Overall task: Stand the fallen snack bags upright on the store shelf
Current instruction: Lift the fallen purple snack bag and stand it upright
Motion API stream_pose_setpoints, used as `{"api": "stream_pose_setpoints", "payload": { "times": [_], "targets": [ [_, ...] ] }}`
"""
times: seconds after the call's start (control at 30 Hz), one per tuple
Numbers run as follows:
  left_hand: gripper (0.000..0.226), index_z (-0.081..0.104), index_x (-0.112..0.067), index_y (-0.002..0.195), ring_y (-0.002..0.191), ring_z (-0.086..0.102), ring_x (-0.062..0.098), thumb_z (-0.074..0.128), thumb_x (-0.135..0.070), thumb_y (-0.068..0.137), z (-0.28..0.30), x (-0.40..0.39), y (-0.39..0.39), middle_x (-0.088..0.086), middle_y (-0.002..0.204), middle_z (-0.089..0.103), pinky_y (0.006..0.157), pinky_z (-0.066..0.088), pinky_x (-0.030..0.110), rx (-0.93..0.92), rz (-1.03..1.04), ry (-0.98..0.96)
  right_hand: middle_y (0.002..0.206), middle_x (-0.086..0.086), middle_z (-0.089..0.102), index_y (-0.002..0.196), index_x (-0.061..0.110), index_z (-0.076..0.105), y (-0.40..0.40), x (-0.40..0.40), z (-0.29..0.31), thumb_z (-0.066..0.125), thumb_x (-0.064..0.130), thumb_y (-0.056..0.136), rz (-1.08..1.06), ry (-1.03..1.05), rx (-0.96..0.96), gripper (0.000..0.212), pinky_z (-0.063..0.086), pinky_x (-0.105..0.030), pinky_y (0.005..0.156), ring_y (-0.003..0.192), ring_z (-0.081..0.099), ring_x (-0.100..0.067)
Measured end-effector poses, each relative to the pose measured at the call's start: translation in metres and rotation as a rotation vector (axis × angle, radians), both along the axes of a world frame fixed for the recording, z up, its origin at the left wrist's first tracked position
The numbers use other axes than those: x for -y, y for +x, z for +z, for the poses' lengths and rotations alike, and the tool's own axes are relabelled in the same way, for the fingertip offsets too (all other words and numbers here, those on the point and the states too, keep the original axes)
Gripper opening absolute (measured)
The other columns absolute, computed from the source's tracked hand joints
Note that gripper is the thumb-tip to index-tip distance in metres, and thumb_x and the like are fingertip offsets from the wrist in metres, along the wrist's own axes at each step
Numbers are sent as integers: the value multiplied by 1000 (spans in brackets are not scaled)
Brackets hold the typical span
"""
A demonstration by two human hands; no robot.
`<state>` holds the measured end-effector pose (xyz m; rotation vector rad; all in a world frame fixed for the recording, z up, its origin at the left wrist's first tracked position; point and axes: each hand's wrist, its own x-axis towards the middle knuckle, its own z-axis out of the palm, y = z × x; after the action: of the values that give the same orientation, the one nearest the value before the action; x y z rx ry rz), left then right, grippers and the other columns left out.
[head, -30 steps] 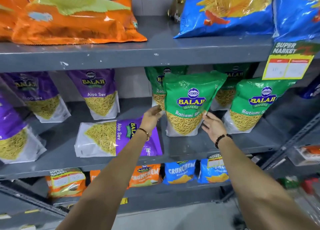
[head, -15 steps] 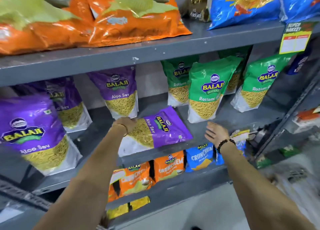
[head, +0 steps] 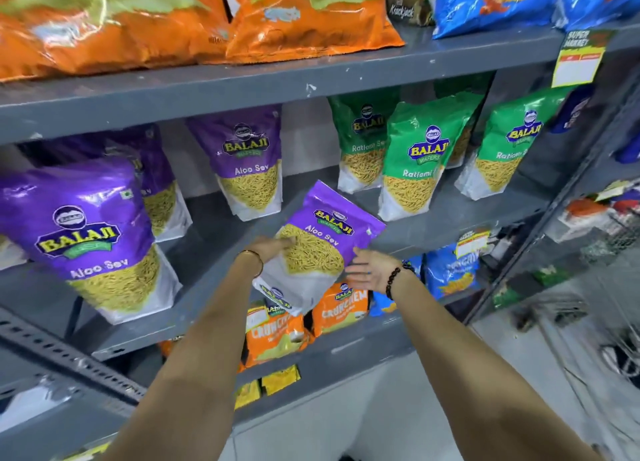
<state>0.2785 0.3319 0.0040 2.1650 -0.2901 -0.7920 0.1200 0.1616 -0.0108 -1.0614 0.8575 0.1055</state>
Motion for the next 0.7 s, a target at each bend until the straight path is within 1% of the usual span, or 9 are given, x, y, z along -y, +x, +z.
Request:
{"api": "stream_pose_setpoints", "payload": {
  "times": [0.2, 0.27, 0.33, 0.37, 0.43, 0.5, 0.53, 0.63, 0.7],
  "targets": [
    [79, 34, -1, 139, 132, 39, 31, 59, -49, 82, -2, -6, -13, 16, 147, 38, 106, 33, 38, 83, 81, -30, 139, -24, 46, 140, -6, 26, 11, -13, 7, 54, 28, 91, -47, 67, -23, 66, 39, -46, 106, 128, 46, -37],
    [77, 36, 0, 138, 131, 40, 31, 59, -48, 83, 0, -9, -17, 15, 145, 41, 103, 34, 37, 84, 94, -56, 120, -19, 58, 135, -2, 35, 13, -14, 7, 56, 28, 90, -54, 82, -25, 58, 40, -45, 105, 126, 49, -33],
    [70, 42, 0, 133, 127, 45, 30, 60, -46, 84, 1, -14, -21, 11, 131, 50, 92, 35, 32, 78, 107, -108, 89, -9, 60, 113, 6, 53, 15, -15, 7, 56, 28, 89, -53, 80, -14, 33, 39, -45, 105, 121, 53, -28],
    [66, 45, -1, 130, 123, 48, 30, 60, -46, 83, 1, -17, -24, 9, 123, 52, 87, 35, 30, 71, 123, -138, 83, -6, 57, 97, 9, 55, 17, -16, 8, 55, 28, 90, -46, 74, -2, 20, 38, -46, 107, 113, 55, -26],
    [53, 56, -5, 116, 105, 59, 26, 63, -44, 82, 2, -25, -30, 9, 116, 57, 83, 41, 29, 11, 165, -218, 81, -4, 57, 81, 13, 53, 19, -14, 13, 54, 28, 91, -23, 34, 50, 18, 39, -44, 104, 97, 57, -24],
    [28, 63, -12, 90, 82, 66, 19, 67, -38, 80, 4, -34, -37, 14, 113, 67, 75, 50, 30, -107, 161, -351, 86, -5, 60, 89, 12, 55, 21, -8, 18, 56, 28, 89, -7, -7, 147, 16, 45, -41, 90, 91, 58, -23],
    [20, 64, -15, 84, 77, 67, 16, 68, -34, 80, 6, -39, -39, 15, 112, 69, 73, 51, 30, -149, 126, -393, 88, -6, 62, 95, 12, 54, 21, -5, 22, 57, 27, 89, 10, -16, 213, 16, 48, -39, 84, 86, 61, -22],
    [5, 70, -20, 83, 82, 68, 13, 70, -22, 79, 13, -50, -43, -2, 93, 77, 75, 51, 27, -189, -5, -443, 87, -2, 68, 94, 16, 57, 20, 8, 36, 56, 23, 89, 131, -23, 377, 8, 50, -32, 79, 81, 63, -16],
    [11, 73, -24, 82, 83, 70, 8, 73, -16, 75, 22, -55, -46, -11, 85, 77, 73, 54, 23, -193, -85, -486, 83, 3, 72, 89, 18, 62, 16, 15, 49, 63, 22, 82, 231, -8, 460, 8, 49, -30, 79, 79, 64, -13]
  ]
}}
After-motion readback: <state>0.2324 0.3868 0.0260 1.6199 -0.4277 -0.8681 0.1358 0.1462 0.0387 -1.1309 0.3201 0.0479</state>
